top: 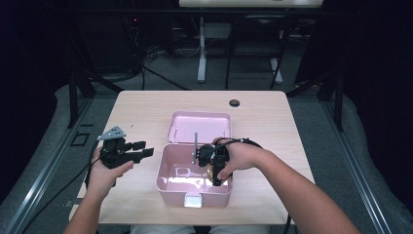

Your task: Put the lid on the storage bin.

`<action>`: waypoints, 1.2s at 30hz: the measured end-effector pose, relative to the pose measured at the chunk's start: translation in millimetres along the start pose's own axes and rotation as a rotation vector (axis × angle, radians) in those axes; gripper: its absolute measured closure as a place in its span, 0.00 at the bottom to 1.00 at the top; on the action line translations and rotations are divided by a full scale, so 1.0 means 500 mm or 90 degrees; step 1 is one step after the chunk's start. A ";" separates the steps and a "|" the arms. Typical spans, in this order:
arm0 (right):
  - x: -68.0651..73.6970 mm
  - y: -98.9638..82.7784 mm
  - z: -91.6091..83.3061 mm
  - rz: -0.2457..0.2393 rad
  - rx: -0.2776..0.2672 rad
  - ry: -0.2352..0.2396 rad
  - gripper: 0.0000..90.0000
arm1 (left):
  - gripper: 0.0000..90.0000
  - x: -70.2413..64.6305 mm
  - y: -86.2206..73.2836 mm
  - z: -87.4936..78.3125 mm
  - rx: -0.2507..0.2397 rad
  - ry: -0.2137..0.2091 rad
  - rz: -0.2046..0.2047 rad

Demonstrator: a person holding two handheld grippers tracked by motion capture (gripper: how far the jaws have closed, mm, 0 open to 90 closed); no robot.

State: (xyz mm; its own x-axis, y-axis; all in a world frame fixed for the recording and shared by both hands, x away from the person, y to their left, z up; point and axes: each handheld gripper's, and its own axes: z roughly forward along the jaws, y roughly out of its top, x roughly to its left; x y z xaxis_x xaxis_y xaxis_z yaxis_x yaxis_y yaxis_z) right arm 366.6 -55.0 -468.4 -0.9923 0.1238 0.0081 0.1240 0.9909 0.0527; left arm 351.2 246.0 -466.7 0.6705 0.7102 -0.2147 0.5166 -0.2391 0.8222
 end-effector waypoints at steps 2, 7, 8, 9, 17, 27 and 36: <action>0.001 0.002 0.004 -0.001 0.002 -0.001 0.22 | 0.55 0.001 0.000 0.000 0.000 0.000 0.001; -0.001 0.007 0.014 0.000 0.004 -0.001 0.22 | 0.54 0.001 -0.001 0.001 0.001 -0.001 0.001; -0.001 0.007 0.016 0.001 0.001 0.000 0.22 | 0.54 0.001 -0.001 0.001 0.002 -0.001 0.001; -0.001 0.007 0.018 0.003 0.001 0.001 0.22 | 0.54 0.001 -0.001 0.001 0.002 -0.001 -0.001; -0.002 0.004 0.032 -0.005 -0.001 -0.003 0.22 | 0.54 0.001 -0.001 0.002 0.003 0.000 0.000; -0.001 0.004 0.043 -0.023 0.006 -0.013 0.22 | 0.54 0.000 -0.002 0.004 0.004 0.000 -0.001; -0.003 0.007 0.058 -0.030 0.015 -0.015 0.22 | 0.54 0.003 -0.003 0.004 0.007 0.000 -0.001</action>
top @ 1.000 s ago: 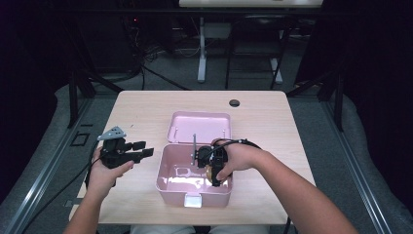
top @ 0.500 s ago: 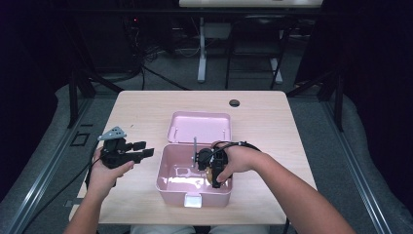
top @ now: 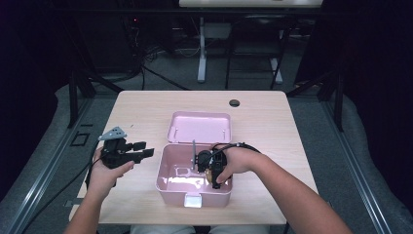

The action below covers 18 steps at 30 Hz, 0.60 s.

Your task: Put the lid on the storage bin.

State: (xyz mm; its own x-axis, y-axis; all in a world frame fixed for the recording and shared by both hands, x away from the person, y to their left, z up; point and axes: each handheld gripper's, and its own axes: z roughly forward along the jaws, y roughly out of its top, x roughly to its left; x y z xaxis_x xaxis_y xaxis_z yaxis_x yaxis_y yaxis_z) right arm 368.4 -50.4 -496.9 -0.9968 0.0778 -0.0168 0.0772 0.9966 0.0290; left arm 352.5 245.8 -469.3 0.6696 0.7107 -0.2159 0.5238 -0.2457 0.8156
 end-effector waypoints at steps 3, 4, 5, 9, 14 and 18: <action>-0.002 -0.002 0.003 0.006 -0.005 0.007 0.22 | 0.54 0.000 0.000 0.000 0.000 0.000 0.000; -0.002 -0.003 0.006 0.008 -0.008 0.008 0.22 | 0.54 0.000 0.000 0.000 0.000 0.000 0.000; -0.003 -0.004 0.007 0.006 -0.003 0.007 0.22 | 0.54 0.000 0.000 0.000 0.000 0.000 0.000; -0.004 -0.008 0.011 0.012 -0.011 0.010 0.22 | 0.54 0.000 0.000 0.001 0.001 0.000 -0.001; -0.004 -0.008 0.013 0.009 -0.011 0.014 0.22 | 0.54 0.000 -0.001 0.003 0.000 0.001 0.000; -0.005 -0.008 0.016 0.007 -0.013 0.015 0.22 | 0.54 0.000 -0.001 0.002 -0.001 0.001 -0.002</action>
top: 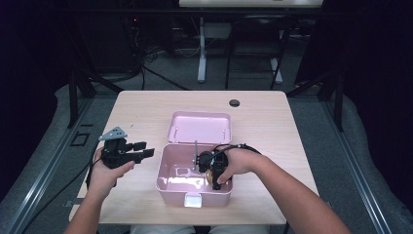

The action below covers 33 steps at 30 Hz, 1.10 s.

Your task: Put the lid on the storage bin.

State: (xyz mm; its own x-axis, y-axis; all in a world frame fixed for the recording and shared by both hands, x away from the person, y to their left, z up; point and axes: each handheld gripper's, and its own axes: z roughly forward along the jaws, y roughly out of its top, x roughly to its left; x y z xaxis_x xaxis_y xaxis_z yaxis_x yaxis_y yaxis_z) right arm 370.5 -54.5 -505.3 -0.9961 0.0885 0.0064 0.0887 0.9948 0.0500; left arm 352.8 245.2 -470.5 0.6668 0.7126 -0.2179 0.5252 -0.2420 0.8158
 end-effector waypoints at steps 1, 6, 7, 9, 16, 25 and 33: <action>0.000 0.000 0.000 -0.001 0.000 0.001 0.22 | 0.54 0.000 0.000 0.000 0.000 0.000 -0.001; 0.001 0.000 0.005 -0.006 -0.003 0.001 0.22 | 0.54 0.000 0.000 0.000 -0.001 0.001 0.000; 0.000 0.000 0.006 -0.006 -0.002 0.000 0.22 | 0.54 0.000 0.000 0.000 -0.002 0.001 0.001; -0.001 0.000 0.007 -0.008 -0.002 0.001 0.22 | 0.54 0.001 0.000 -0.001 -0.001 0.001 0.001; -0.002 0.000 0.011 -0.004 -0.001 0.003 0.22 | 0.54 0.001 0.000 -0.001 -0.002 0.002 -0.001; -0.004 0.002 0.018 -0.002 0.008 0.010 0.22 | 0.54 0.002 -0.001 0.000 -0.001 0.004 -0.001; -0.008 0.001 0.019 0.003 0.006 0.015 0.22 | 0.54 0.002 -0.002 0.001 0.000 0.002 -0.002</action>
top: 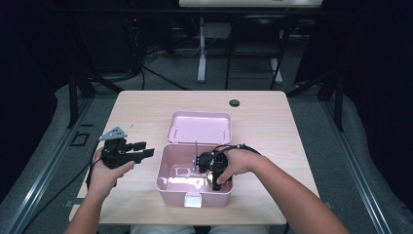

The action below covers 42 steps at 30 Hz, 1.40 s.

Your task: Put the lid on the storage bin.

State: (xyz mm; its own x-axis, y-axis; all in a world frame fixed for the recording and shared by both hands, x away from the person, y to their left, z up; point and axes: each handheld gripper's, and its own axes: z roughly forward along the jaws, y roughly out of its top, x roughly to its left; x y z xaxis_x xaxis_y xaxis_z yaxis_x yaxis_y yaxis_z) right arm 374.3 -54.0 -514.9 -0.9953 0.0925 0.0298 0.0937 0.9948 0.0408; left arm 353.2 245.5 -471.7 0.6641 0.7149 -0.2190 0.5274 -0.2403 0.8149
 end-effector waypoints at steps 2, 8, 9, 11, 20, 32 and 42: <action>0.000 0.000 0.001 0.001 0.000 0.001 0.22 | 0.54 0.000 0.000 0.000 -0.001 0.000 0.000; -0.002 0.001 0.006 0.005 0.008 0.005 0.22 | 0.54 0.000 0.000 0.000 -0.002 0.001 0.000; -0.003 0.001 0.006 0.008 0.002 0.006 0.22 | 0.54 0.000 0.000 -0.001 -0.003 0.002 0.001; -0.003 0.001 0.004 0.011 0.004 0.007 0.22 | 0.54 0.000 0.000 -0.001 -0.003 0.002 -0.001; -0.004 -0.001 -0.003 0.019 -0.011 0.008 0.17 | 0.54 0.000 0.000 -0.001 -0.003 0.002 0.001; 0.002 -0.007 -0.048 0.030 -0.051 -0.011 0.20 | 0.54 -0.002 0.001 0.000 0.001 -0.001 0.004; 0.022 -0.008 -0.109 0.048 -0.067 -0.044 0.22 | 0.55 -0.008 0.000 0.007 0.008 -0.007 0.011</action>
State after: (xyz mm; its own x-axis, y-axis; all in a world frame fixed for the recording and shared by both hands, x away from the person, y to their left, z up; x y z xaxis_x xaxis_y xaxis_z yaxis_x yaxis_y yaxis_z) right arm 364.4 -59.4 -460.3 -0.9844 0.1730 -0.0315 0.1667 0.9751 0.1461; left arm 352.5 240.6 -472.6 0.6784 0.7039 -0.2106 0.5227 -0.2610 0.8116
